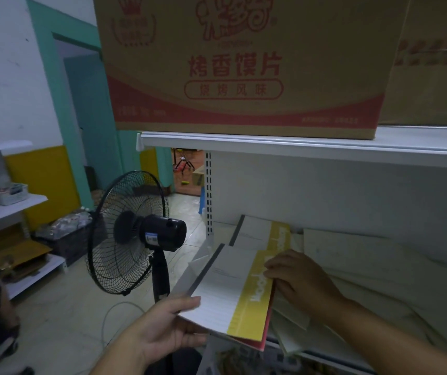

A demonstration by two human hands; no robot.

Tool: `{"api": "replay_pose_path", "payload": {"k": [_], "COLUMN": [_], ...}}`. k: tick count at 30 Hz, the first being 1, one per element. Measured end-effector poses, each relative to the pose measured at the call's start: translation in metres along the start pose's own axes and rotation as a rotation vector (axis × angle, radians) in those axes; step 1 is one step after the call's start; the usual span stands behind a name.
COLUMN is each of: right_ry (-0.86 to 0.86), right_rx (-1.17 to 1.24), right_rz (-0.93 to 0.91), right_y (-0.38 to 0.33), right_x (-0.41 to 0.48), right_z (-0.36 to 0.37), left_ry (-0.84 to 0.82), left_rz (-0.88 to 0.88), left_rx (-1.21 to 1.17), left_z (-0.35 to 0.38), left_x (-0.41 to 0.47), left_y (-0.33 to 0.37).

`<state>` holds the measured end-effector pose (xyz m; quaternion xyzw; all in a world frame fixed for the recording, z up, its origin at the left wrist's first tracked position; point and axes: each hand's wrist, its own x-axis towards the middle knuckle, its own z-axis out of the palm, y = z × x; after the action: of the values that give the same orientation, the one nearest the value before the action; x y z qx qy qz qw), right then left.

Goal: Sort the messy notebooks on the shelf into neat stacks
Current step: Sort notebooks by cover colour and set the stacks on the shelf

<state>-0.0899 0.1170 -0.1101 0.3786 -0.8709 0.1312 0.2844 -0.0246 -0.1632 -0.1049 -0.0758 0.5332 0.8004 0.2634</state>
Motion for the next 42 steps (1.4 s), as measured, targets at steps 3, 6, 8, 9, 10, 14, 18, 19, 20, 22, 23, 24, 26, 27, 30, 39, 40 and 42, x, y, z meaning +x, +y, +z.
{"api": "replay_pose_path", "payload": {"k": [3, 6, 8, 9, 10, 14, 18, 19, 20, 22, 23, 24, 26, 27, 30, 39, 40, 42], "right_ry": [-0.020, -0.009, -0.053, -0.117, -0.209, -0.447, -0.242, -0.202, -0.154, -0.038, 0.044, 0.143, 0.329, 0.389, 0.363, -0.171, -0.166, -0.041], "right_rx": [-0.002, 0.015, 0.047, 0.084, 0.126, -0.089, -0.152, -0.138, -0.115, -0.059, -0.027, -0.006, 0.033, 0.063, 0.175, 0.256, 0.332, 0.433], "right_rz": [0.041, 0.073, 0.187, 0.272, 0.332, 0.421, 0.397, 0.391, 0.399, 0.530, 0.595, 0.630, 0.676, 0.689, 0.538, 0.328, 0.409, 0.661], "right_y": [0.004, 0.005, 0.002, -0.001, -0.004, 0.005, 0.003, 0.001, -0.001, -0.005, -0.006, -0.006, -0.010, -0.014, -0.035, -0.064, -0.064, -0.059], "right_x": [0.002, 0.003, 0.005, 0.005, 0.005, 0.005, 0.007, 0.007, 0.008, 0.014, 0.018, 0.022, 0.029, 0.030, 0.024, -0.069, -0.079, -0.103], "right_z": [0.002, 0.005, 0.008, 0.008, 0.008, 0.013, 0.017, 0.017, 0.018, 0.012, 0.006, -0.001, -0.020, -0.027, -0.039, -0.047, -0.057, -0.077], "left_ry": [-0.063, -0.056, 0.036, 0.068, 0.082, 0.154, 0.232, 0.251, 0.270, 0.294, 0.296, 0.294, 0.288, 0.291, 0.274, 0.114, 0.103, 0.062], "left_rz": [-0.070, -0.100, -0.057, -0.021, 0.014, 0.151, 0.238, 0.253, 0.268, 0.297, 0.307, 0.316, 0.328, 0.331, 0.316, 0.237, 0.236, 0.235], "left_rx": [-0.057, 0.010, 0.169, 0.240, 0.283, 0.244, 0.173, 0.139, 0.108, 0.061, 0.035, 0.015, 0.018, 0.036, 0.091, 0.192, 0.206, 0.213], "left_z": [-0.007, -0.007, -0.003, -0.001, -0.001, -0.013, -0.027, -0.029, -0.031, -0.032, -0.031, -0.030, -0.028, -0.026, -0.009, 0.067, 0.076, 0.104], "left_x": [0.000, 0.003, 0.008, 0.009, 0.010, 0.005, -0.001, -0.002, -0.003, -0.005, -0.006, -0.006, -0.007, -0.007, -0.006, 0.010, 0.013, 0.014], "left_y": [0.003, 0.002, -0.001, -0.002, -0.002, 0.004, 0.010, 0.011, 0.012, 0.015, 0.017, 0.019, 0.020, 0.020, 0.016, -0.028, -0.035, -0.049]}}
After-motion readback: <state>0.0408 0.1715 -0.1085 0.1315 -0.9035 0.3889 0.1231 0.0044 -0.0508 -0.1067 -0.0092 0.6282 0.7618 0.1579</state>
